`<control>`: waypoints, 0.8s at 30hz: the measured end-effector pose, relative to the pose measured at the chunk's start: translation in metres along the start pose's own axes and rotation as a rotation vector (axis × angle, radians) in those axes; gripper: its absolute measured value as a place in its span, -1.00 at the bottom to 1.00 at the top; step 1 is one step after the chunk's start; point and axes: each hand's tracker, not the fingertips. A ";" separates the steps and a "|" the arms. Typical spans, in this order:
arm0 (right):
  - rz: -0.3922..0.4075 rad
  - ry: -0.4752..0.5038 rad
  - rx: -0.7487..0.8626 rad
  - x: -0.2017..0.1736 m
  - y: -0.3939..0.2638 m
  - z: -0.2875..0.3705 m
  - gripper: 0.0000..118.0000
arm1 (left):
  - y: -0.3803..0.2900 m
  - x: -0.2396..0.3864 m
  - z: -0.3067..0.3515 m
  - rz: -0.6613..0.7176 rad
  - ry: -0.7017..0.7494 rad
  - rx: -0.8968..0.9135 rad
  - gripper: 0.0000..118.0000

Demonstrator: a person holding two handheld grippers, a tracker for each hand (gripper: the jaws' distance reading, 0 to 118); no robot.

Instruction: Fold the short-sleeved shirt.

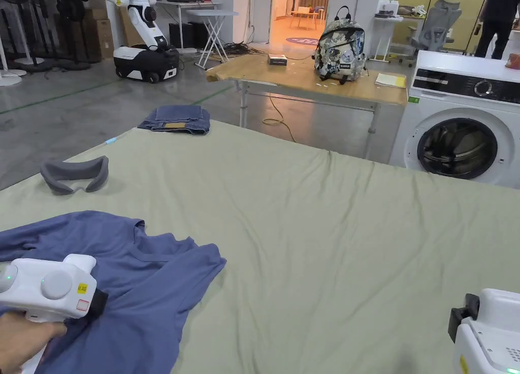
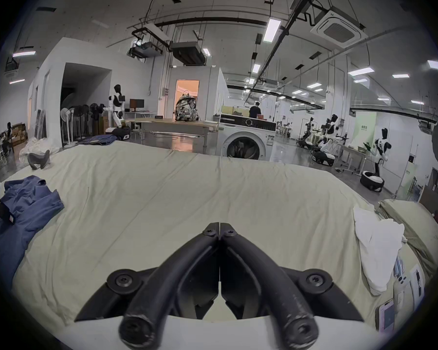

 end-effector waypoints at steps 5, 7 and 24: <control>-0.006 0.000 -0.008 0.000 -0.002 0.000 -1.00 | -0.008 -0.007 0.004 0.053 -0.002 0.043 -1.00; -0.013 -0.001 -0.011 0.000 -0.003 0.001 -1.00 | -0.012 -0.004 0.014 0.043 0.003 0.103 -1.00; -0.067 -0.024 0.049 0.020 0.012 0.021 -1.00 | 0.075 0.072 0.185 -0.002 -0.260 0.549 -1.00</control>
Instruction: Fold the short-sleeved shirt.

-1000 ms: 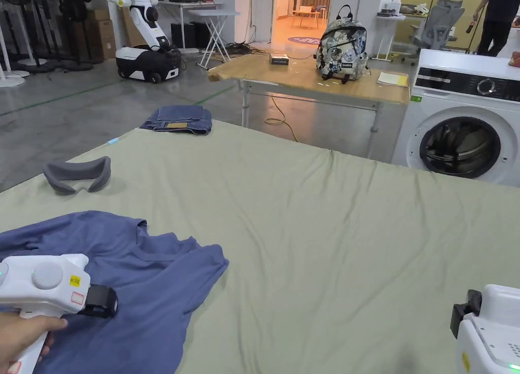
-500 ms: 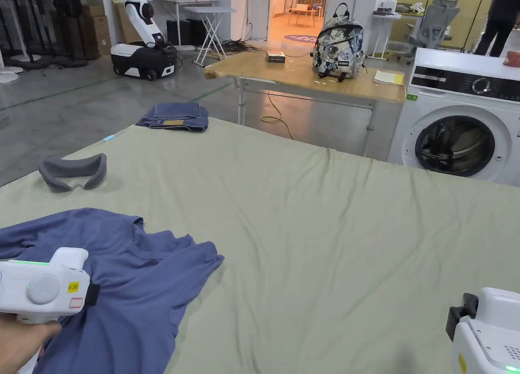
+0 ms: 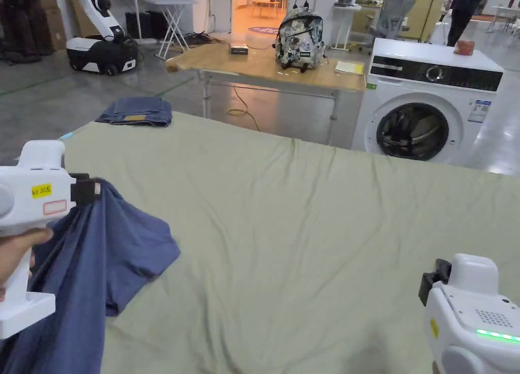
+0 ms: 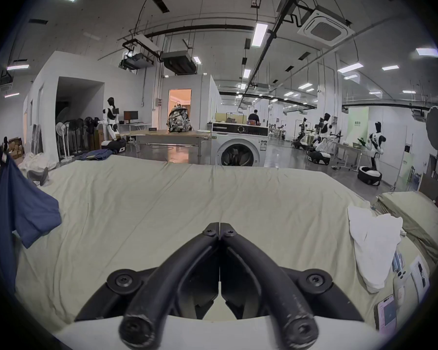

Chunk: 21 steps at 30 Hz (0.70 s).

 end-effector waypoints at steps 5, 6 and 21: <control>-0.006 -0.012 0.031 0.013 0.009 0.009 -1.00 | 0.058 0.069 -0.002 -0.107 -0.131 0.067 -1.00; -0.010 -0.017 0.035 0.017 0.010 0.011 -1.00 | 0.064 0.082 -0.003 -0.118 -0.158 0.082 -1.00; -0.034 -0.152 0.051 0.096 0.009 0.043 -1.00 | 0.025 0.360 -0.049 -0.328 -0.667 0.026 -1.00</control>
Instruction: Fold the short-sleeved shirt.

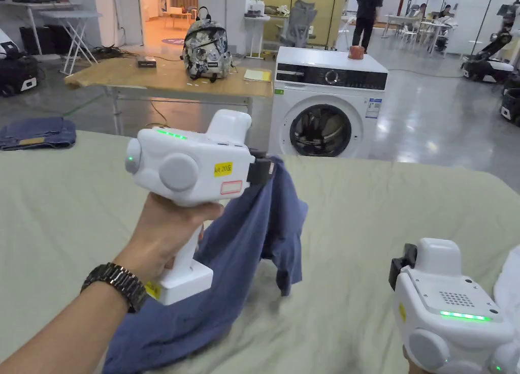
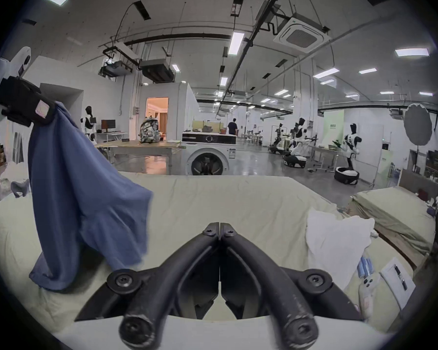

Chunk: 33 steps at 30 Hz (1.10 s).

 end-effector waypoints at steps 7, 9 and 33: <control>-0.002 -0.046 -0.028 0.027 -0.012 0.005 -1.00 | -0.067 0.053 -0.064 0.030 -0.106 -0.131 -1.00; -0.001 -0.049 -0.044 0.032 -0.016 0.004 -1.00 | -0.091 0.062 -0.070 0.062 -0.138 -0.174 -1.00; -0.005 0.063 -0.060 -0.023 -0.027 0.009 -1.00 | -0.203 -0.030 0.070 0.321 0.318 -0.141 -1.00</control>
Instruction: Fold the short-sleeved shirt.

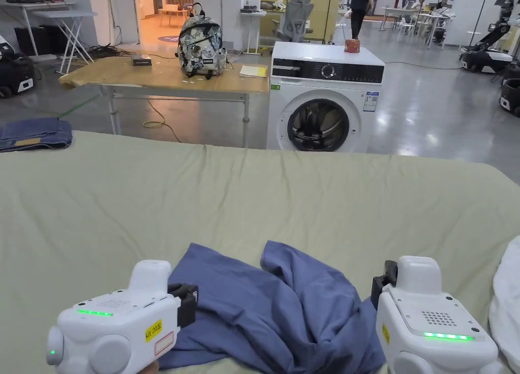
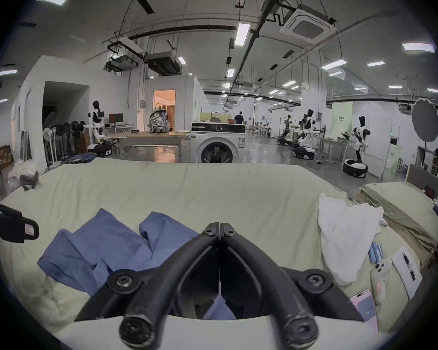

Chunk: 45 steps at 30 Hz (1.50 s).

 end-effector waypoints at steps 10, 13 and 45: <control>0.011 0.025 -0.025 -0.003 -0.001 -0.013 -1.00 | 0.060 -0.050 -0.065 -0.009 0.112 -0.081 -1.00; 0.009 0.020 -0.034 0.001 -0.001 -0.017 -1.00 | 0.102 -0.057 -0.099 -0.037 0.143 -0.105 -1.00; -0.016 -0.068 -0.186 0.054 -0.023 -0.044 -1.00 | 0.120 -0.036 -0.206 -0.140 0.149 -0.293 -1.00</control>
